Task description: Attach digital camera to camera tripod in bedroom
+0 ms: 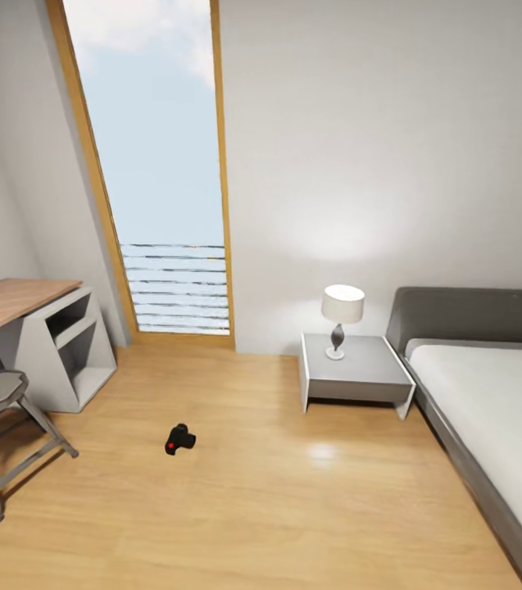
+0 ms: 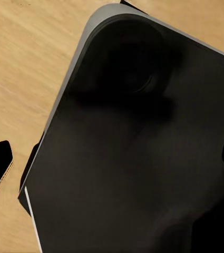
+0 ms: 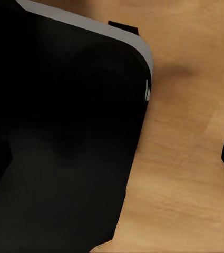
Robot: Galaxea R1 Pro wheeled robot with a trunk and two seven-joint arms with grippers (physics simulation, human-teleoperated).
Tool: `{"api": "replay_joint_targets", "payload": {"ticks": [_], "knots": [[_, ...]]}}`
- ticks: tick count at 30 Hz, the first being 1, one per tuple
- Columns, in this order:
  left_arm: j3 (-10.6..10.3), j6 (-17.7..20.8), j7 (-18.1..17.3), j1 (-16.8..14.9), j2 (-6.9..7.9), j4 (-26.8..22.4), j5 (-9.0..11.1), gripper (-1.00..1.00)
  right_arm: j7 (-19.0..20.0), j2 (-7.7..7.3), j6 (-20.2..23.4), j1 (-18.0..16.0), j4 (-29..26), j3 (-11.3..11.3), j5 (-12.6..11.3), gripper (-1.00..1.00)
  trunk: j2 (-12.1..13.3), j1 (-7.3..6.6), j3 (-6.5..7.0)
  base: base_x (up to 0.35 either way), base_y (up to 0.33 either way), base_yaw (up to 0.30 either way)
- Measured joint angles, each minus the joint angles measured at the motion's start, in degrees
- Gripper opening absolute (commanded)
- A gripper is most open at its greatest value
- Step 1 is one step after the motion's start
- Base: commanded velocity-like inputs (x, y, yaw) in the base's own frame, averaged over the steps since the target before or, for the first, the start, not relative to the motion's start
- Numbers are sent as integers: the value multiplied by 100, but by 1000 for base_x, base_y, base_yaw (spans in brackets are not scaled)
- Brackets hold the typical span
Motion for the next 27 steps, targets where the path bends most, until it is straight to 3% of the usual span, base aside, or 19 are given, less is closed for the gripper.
{"api": "replay_joint_targets", "payload": {"ticks": [27], "knots": [[0,-1,9,2,-9,7,1,100,6,0,6,0,3,4,0,100,0,0,0,311,194,0]]}}
